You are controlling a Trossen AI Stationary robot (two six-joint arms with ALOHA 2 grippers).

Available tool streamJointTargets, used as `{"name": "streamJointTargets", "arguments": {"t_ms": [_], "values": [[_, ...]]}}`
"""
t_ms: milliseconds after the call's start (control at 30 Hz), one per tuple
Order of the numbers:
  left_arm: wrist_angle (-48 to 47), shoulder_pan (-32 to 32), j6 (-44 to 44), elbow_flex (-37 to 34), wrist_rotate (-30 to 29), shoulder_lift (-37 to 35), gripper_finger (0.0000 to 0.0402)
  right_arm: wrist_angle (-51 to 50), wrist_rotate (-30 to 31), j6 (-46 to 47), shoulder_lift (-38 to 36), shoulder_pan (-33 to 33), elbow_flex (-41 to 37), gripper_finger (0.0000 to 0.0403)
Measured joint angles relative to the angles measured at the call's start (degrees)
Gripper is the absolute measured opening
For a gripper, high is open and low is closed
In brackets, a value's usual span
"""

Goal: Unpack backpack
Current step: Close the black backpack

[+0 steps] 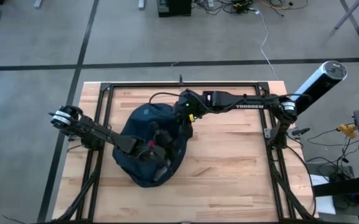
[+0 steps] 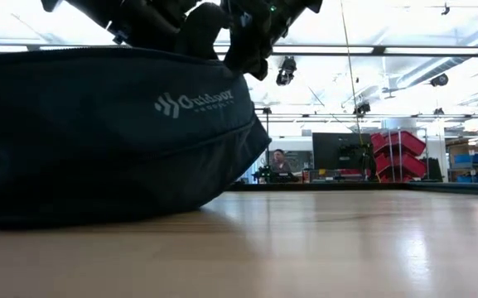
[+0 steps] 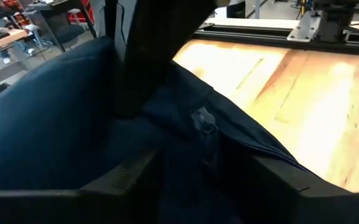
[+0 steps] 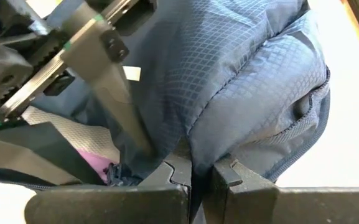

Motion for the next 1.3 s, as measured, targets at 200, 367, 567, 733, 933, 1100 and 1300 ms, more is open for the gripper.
{"name": "streamJointTargets", "arguments": {"t_ms": [200,367,567,733,933,1100,1300], "values": [[1.5,1.7,-1.0,0.0,2.6,0.9,0.0149,0.0,0.0,0.0,0.0,0.4,0.0,0.0],[1.3,2.0,-1.6,0.0,5.1,0.6,0.0026,-0.1,-0.1,0.4,0.0,0.4,0.0,0.0],[1.0,1.1,-1.8,0.0,5.9,-0.7,0.0009,-0.1,0.0,0.4,0.0,0.3,0.0,0.0],[-0.1,0.1,-5.1,0.0,9.1,-0.9,0.0002,-0.3,-0.7,0.4,0.0,-0.5,-0.1,0.0],[-4.7,-1.3,-10.7,0.1,9.2,-0.9,0.0001,-0.3,-0.8,0.0,-0.9,-1.1,-0.1,0.0],[-7.2,-1.7,-12.9,0.2,9.6,-1.1,0.0001,-2.6,-0.5,-0.5,-2.6,-1.2,-0.1,0.0],[-8.2,-2.1,-13.1,0.1,10.1,-2.3,0.0001,-7.4,-6.5,-1.2,-4.9,-1.4,-0.1,0.0]]}}
